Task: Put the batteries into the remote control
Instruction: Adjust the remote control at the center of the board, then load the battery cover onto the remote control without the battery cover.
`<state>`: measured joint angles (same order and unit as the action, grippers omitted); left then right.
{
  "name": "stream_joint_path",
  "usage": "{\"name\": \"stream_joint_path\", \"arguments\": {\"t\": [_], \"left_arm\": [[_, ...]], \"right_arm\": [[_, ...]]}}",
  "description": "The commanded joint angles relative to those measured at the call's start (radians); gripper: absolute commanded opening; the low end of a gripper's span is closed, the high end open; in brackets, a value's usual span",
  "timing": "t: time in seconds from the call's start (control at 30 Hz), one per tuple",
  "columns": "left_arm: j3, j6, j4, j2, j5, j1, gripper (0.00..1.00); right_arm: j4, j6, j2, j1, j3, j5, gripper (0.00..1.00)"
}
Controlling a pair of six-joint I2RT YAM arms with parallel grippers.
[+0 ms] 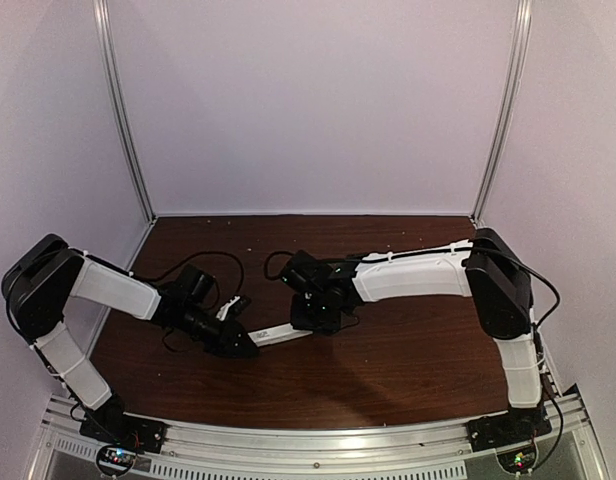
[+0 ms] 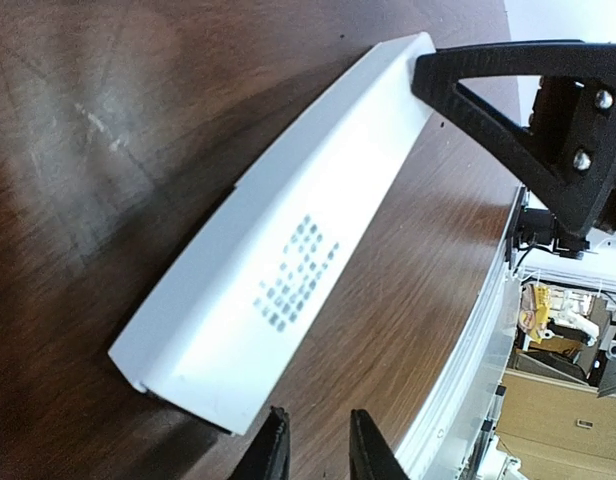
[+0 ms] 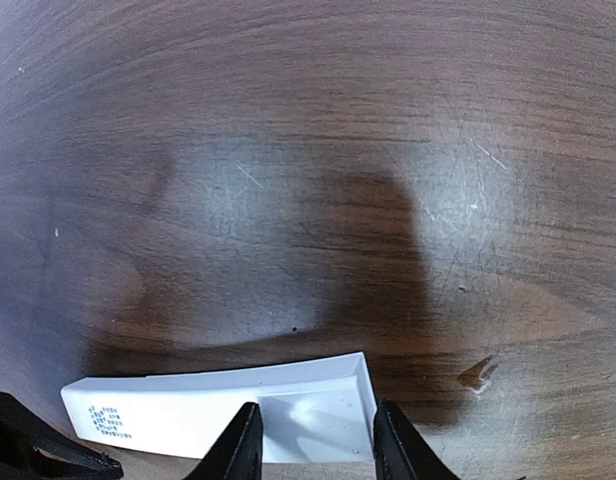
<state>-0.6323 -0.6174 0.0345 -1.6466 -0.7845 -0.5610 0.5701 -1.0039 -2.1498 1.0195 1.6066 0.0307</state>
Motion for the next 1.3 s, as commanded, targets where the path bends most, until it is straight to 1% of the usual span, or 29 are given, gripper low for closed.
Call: {"name": "stream_joint_path", "arguments": {"t": [0.0, 0.1, 0.27, 0.43, 0.57, 0.67, 0.77, 1.27], "left_arm": [[-0.027, -0.01, -0.046, 0.01, -0.024, 0.003, 0.21], [-0.015, -0.015, -0.041, 0.03, -0.01, 0.004, 0.22], [0.014, -0.045, 0.032, 0.115, 0.047, 0.011, 0.24], [0.04, -0.06, 0.067, 0.189, 0.096, 0.045, 0.29], [0.02, -0.043, 0.055, 0.128, 0.098, 0.055, 0.29], [0.006, -0.058, 0.021, 0.083, 0.095, 0.056, 0.29], [-0.018, -0.059, 0.026, 0.051, 0.103, 0.056, 0.29], [-0.056, -0.076, -0.003, -0.012, 0.123, 0.056, 0.3]], "right_arm": [[0.141, 0.039, -0.077, 0.006, -0.041, 0.035, 0.39], [0.141, 0.042, -0.067, 0.004, -0.054, 0.041, 0.39], [0.131, 0.054, -0.063, 0.0, -0.055, 0.039, 0.4], [0.112, 0.071, -0.06, -0.002, -0.06, 0.041, 0.5], [0.094, 0.08, -0.054, -0.006, -0.071, 0.041, 0.52], [0.086, 0.087, -0.043, -0.01, -0.087, 0.044, 0.52], [0.078, 0.097, -0.028, -0.013, -0.103, 0.047, 0.52], [0.129, 0.212, -0.045, -0.002, -0.031, 0.112, 0.55]]}}
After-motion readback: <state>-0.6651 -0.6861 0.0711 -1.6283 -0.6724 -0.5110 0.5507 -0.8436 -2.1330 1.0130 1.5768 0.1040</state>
